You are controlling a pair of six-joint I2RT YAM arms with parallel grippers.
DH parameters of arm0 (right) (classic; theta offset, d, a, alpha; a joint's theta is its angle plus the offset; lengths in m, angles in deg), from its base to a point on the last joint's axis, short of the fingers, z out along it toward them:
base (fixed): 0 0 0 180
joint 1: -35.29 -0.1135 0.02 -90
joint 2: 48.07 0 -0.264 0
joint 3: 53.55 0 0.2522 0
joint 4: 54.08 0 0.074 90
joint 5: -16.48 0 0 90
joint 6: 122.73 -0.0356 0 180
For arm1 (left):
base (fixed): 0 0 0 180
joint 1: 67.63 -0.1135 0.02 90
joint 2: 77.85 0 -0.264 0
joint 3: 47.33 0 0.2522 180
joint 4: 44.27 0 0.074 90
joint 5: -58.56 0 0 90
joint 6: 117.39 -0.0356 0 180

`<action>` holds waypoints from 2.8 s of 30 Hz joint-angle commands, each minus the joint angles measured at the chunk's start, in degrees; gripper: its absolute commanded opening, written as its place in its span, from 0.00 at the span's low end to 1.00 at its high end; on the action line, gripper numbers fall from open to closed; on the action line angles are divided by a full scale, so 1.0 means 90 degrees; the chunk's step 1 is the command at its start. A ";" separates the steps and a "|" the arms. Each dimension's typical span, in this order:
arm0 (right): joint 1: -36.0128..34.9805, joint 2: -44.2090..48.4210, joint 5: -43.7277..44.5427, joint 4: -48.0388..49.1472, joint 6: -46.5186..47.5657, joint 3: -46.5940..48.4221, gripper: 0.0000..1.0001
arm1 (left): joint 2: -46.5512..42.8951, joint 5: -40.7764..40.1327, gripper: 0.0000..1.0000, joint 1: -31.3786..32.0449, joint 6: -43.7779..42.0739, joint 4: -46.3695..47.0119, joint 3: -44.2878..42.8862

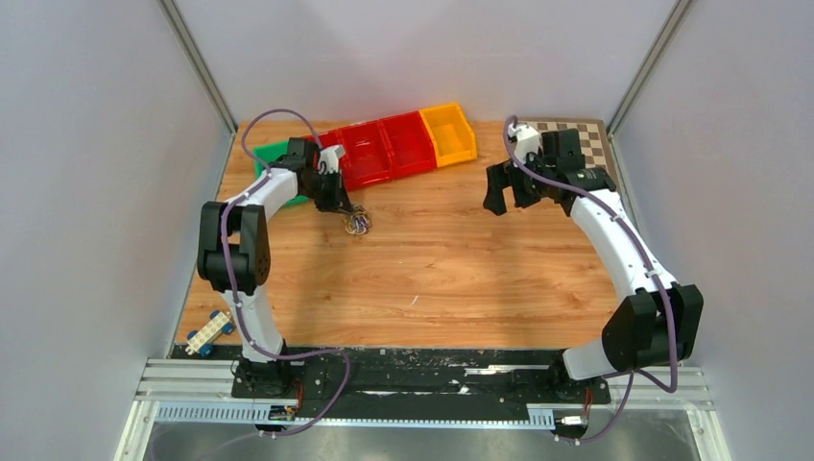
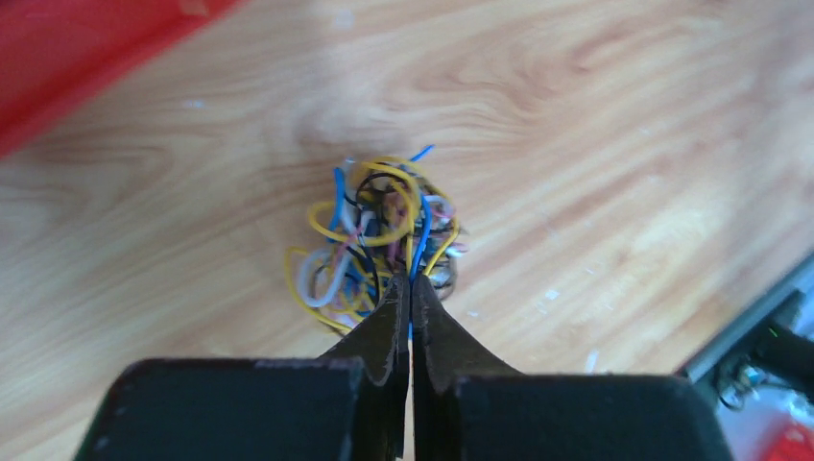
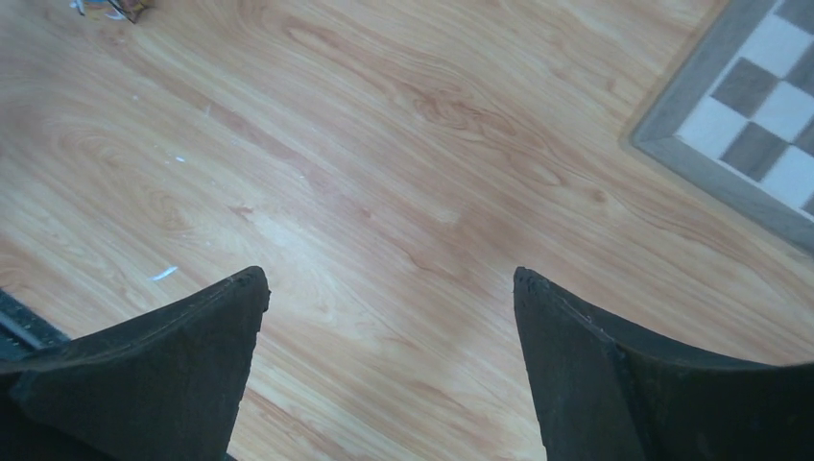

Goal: Untangle the cables

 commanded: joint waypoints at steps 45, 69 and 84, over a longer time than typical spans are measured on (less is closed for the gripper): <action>-0.0440 -0.0214 -0.0149 0.2413 -0.0922 -0.1480 0.00 | -0.4121 0.1947 0.00 -0.0025 0.1625 0.0759 0.0763; 0.3170 -0.0125 0.0495 0.1306 0.1889 -0.1927 0.00 | -0.4011 -0.0363 0.00 -0.4063 -0.1253 -0.1527 0.0812; 0.3310 -0.0271 -0.0869 0.0818 0.1494 -0.1336 0.00 | -0.3634 0.0557 0.00 -0.3404 -0.1993 -0.1972 0.1775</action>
